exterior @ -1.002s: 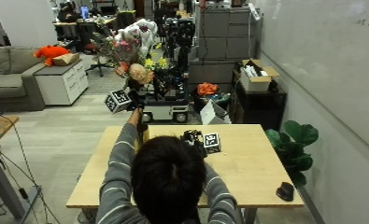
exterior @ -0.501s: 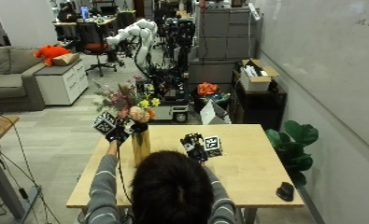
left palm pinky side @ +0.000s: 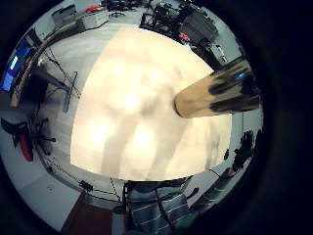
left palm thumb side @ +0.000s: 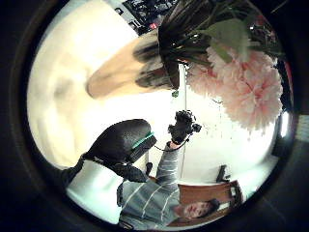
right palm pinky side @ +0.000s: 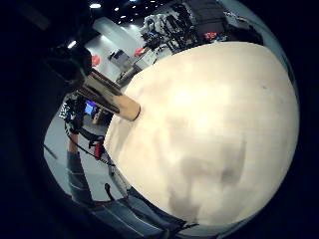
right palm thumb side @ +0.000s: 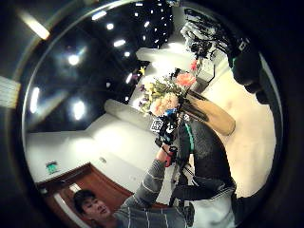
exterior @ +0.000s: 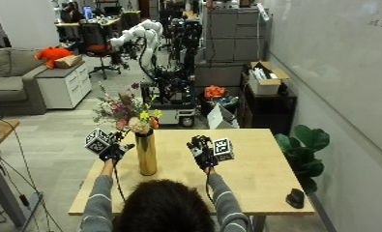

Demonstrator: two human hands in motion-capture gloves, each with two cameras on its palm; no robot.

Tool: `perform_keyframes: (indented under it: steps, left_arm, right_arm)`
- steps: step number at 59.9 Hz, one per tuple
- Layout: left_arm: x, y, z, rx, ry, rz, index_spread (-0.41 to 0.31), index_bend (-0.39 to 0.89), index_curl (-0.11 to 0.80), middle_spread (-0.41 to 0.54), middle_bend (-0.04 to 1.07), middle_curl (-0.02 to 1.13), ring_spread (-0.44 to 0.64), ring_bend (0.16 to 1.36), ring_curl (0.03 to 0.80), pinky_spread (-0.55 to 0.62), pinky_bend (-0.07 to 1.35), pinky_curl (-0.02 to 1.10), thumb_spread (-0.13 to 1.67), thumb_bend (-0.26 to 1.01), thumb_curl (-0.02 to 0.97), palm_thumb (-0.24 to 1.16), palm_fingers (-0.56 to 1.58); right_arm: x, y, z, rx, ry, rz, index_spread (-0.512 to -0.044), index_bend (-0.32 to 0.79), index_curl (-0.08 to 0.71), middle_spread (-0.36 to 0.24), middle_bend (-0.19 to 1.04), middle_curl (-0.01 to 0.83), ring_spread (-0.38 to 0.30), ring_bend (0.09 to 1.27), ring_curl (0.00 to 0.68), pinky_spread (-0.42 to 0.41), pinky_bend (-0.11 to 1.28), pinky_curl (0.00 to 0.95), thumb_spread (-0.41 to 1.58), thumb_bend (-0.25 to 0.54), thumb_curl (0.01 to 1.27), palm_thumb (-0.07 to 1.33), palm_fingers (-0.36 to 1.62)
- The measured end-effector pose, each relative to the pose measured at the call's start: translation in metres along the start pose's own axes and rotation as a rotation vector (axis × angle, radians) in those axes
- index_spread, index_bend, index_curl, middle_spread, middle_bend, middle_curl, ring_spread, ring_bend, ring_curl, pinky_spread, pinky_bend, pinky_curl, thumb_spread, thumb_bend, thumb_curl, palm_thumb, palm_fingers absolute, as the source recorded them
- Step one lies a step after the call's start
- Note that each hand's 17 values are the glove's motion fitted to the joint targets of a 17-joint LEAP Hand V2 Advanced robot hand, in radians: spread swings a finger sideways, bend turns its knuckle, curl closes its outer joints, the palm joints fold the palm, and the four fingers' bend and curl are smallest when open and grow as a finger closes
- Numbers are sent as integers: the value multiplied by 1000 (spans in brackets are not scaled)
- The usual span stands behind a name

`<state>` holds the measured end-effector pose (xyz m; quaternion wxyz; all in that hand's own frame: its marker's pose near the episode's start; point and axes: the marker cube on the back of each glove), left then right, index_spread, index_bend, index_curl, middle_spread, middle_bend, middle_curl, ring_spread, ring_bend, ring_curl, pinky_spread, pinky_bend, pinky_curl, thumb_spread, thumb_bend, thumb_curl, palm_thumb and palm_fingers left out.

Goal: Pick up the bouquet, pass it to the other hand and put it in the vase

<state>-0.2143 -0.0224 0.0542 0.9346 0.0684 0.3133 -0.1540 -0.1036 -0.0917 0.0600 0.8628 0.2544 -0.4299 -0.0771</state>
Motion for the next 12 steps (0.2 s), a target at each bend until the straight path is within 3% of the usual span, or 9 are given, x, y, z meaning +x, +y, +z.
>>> perform_keyframes:
  steps: [4, 8, 9, 12]
  left_arm:
    - [0, 2, -3, 69, -49, -75, 210, 92, 110, 392, 185, 289, 473, 542, 262, 460, 327, 293, 796, -36, 339, 241, -123]
    - [0, -7, 10, -36, 38, -87, 206, 93, 110, 386, 189, 292, 471, 544, 262, 452, 315, 295, 797, -36, 339, 241, -116]
    - [3, -3, 10, -68, 63, -94, 205, 93, 110, 382, 189, 292, 471, 544, 262, 451, 314, 295, 798, -36, 339, 241, -116]
    - [12, 16, 6, -144, 90, -143, 204, 99, 112, 377, 187, 292, 470, 542, 262, 448, 309, 297, 798, -36, 338, 241, -113]
  right_arm:
    - [8, -2, -5, 19, 70, 69, -190, 116, 279, -48, 190, 415, -119, 427, 412, -44, 221, 361, 1112, -19, 409, 718, 1023]
    - [-6, -12, -4, 40, -19, -204, -189, 117, 280, -46, 189, 414, -119, 424, 412, -44, 219, 362, 1113, -19, 409, 719, 1025]
    - [-8, -12, -4, 35, -37, -209, -189, 115, 279, -46, 192, 416, -119, 423, 412, -44, 218, 363, 1113, -19, 410, 719, 1026]
    - [0, -9, -4, 25, 3, -52, -189, 114, 279, -45, 191, 416, -119, 421, 412, -43, 218, 363, 1115, -19, 410, 721, 1028]
